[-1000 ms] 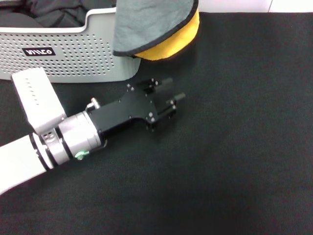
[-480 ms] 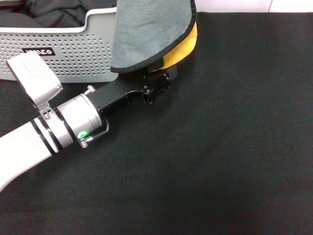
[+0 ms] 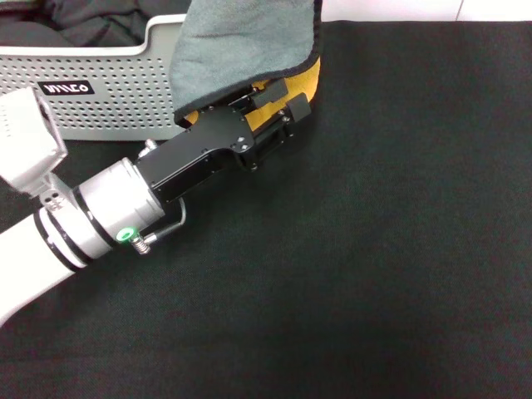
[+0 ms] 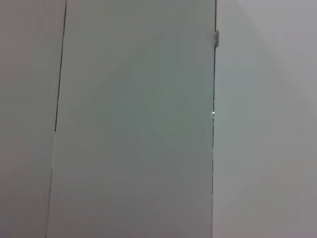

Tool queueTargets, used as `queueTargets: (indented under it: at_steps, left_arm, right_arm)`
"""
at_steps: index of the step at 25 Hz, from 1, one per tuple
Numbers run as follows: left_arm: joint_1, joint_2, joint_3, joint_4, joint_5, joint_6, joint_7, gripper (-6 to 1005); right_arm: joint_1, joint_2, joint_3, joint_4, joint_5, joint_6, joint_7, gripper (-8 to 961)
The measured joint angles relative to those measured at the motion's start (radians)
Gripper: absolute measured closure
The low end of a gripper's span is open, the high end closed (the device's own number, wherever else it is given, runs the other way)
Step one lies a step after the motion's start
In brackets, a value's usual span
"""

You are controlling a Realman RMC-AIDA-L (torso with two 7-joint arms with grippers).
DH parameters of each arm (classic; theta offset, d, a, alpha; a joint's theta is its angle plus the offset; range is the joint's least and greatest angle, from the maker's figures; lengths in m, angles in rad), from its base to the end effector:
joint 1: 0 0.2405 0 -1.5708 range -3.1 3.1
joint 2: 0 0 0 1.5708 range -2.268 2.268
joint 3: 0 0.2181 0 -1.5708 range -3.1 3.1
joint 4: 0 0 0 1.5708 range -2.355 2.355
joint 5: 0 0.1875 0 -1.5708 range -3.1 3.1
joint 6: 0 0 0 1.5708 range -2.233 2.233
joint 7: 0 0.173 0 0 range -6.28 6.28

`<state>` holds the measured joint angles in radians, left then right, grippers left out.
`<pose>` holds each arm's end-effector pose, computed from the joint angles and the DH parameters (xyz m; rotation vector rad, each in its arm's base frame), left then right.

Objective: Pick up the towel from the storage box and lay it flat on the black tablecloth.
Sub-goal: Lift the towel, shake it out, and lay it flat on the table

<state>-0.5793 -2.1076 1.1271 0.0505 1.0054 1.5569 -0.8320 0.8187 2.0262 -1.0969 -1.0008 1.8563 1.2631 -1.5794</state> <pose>-0.1674 0.2946 -0.0413 -2.2913 -0.5911 -1.3317 -0.0221 0.3777 0.0715 -2.5009 -0.0108 1.2857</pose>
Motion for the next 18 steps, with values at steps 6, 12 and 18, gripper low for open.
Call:
queueTargets:
  at_steps: [6, 12, 18]
  left_arm:
    - [0.042, 0.0, -0.001, 0.01, -0.045, 0.074, 0.071, 559]
    - [0.077, 0.0, -0.001, -0.003, -0.143, 0.084, 0.175, 559]
    - [0.072, 0.0, 0.009, -0.01, -0.152, 0.08, 0.244, 558]
  right_arm:
    - [-0.043, -0.001, 0.003, 0.006, 0.007, 0.005, -0.002, 948]
    - [-0.081, -0.001, 0.003, 0.005, 0.051, 0.037, -0.002, 949]
    - [-0.102, 0.001, -0.01, 0.016, 0.077, 0.052, 0.004, 949]
